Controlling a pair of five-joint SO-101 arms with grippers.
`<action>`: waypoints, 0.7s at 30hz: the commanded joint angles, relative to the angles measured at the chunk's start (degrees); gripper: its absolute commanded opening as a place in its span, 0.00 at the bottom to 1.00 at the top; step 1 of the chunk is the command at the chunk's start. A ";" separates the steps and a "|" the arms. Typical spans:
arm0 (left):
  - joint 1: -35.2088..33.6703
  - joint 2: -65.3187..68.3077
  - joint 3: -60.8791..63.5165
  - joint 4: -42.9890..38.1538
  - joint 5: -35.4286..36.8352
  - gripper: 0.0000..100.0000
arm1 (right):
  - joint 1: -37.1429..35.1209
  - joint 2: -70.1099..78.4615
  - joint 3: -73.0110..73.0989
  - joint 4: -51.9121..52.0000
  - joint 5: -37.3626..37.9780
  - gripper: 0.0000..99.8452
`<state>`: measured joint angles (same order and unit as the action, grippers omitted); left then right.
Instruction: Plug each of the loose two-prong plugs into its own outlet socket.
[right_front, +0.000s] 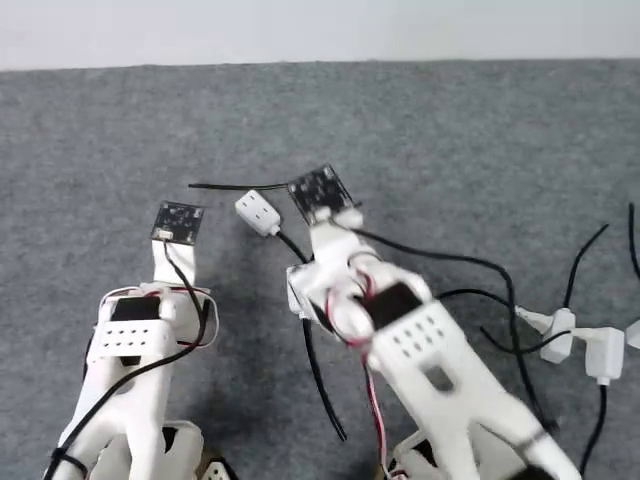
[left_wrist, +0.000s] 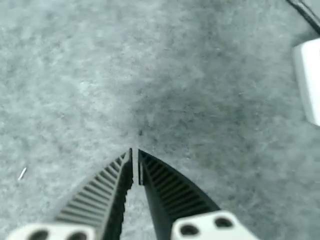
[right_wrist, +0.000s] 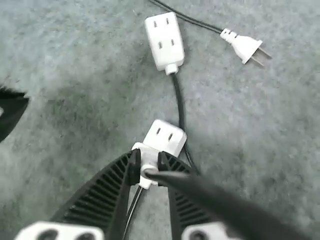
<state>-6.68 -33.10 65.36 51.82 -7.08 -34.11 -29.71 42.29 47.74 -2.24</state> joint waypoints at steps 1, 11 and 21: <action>-0.53 -0.79 -0.84 -1.49 -1.41 0.01 | 0.75 7.52 -8.97 -1.27 -1.05 0.01; -0.26 -0.79 -0.75 -1.49 -1.58 0.01 | 1.10 17.54 -14.07 -2.24 -2.29 0.01; -0.18 -0.79 -0.66 -1.49 -1.67 0.01 | 4.44 18.59 -14.07 -2.51 -0.26 0.01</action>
<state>-6.59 -33.10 65.36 51.82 -7.87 -31.03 -10.73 32.00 46.24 -3.30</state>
